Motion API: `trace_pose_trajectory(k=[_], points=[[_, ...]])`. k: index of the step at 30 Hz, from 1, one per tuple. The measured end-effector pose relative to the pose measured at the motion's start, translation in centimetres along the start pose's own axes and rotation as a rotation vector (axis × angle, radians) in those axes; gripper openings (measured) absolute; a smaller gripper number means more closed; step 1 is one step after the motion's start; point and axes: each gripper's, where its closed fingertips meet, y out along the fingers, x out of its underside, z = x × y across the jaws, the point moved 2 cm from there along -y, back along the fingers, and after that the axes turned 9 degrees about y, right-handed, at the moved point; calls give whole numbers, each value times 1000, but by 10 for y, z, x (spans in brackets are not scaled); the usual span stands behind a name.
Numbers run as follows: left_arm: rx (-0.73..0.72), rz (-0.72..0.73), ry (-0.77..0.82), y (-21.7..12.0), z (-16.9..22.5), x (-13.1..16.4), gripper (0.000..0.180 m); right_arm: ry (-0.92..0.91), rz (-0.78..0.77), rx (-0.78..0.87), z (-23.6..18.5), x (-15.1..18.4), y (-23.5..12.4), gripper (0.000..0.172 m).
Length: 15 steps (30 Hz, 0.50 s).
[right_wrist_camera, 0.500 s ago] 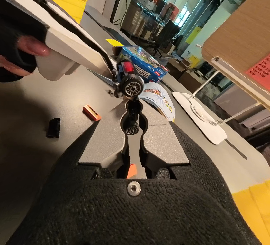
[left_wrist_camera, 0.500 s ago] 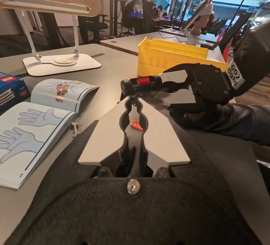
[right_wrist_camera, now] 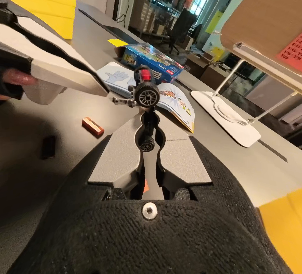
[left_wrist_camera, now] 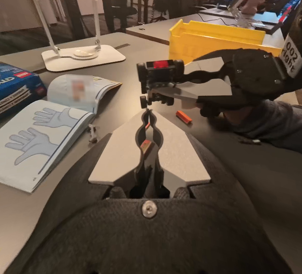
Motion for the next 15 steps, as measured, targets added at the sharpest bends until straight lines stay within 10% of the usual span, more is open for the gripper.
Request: trace_pose_trajectory(k=[6,15], points=[[25,61,-33,4,6,-10,26,-37,51,-71,-16,-7,0,3],[25,123,-27,-2,5,-18,5,-31,96,-134,-25,-12,-1,4]])
